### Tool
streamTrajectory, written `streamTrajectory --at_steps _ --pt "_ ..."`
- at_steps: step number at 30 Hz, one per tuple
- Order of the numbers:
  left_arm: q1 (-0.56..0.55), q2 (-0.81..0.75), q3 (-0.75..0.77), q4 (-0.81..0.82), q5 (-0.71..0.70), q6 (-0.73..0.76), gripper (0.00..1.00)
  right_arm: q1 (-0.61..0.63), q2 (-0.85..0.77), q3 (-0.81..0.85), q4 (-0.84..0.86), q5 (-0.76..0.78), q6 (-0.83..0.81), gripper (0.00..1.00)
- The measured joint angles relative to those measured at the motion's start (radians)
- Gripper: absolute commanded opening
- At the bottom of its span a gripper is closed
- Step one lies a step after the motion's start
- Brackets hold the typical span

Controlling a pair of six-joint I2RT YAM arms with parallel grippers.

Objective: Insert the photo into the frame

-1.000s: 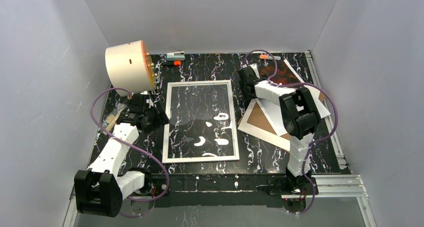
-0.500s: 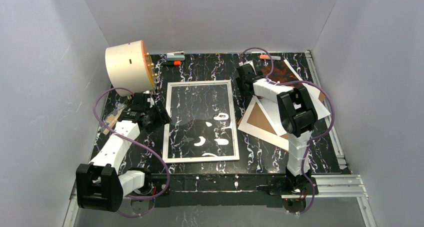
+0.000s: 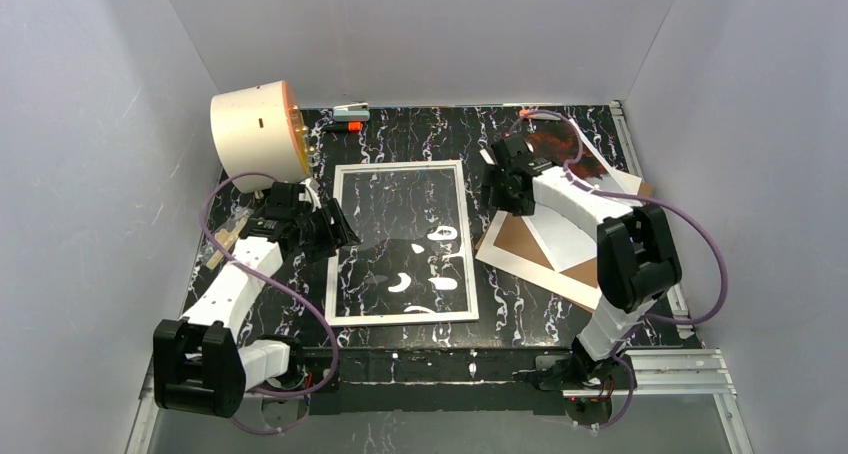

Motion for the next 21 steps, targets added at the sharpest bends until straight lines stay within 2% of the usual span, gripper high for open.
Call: streamTrajectory --at_steps 5,13,17,21 --pt "-0.06 -0.047 0.0 0.019 0.05 -0.031 0.65 -0.005 -0.066 -0.122 -0.035 -0.068 0.039 0.78" --pt "-0.255 -0.1 0.0 0.134 0.075 -0.162 0.65 -0.01 -0.142 -0.224 -0.048 -0.129 0.053 0.78" --pt "-0.354 -0.05 0.014 0.21 0.055 -0.224 0.65 -0.021 -0.148 -0.226 -0.014 -0.161 0.052 0.77" --pt "-0.455 0.088 0.088 0.269 0.001 -0.256 0.63 -0.04 -0.144 -0.232 0.034 -0.191 0.053 0.74"
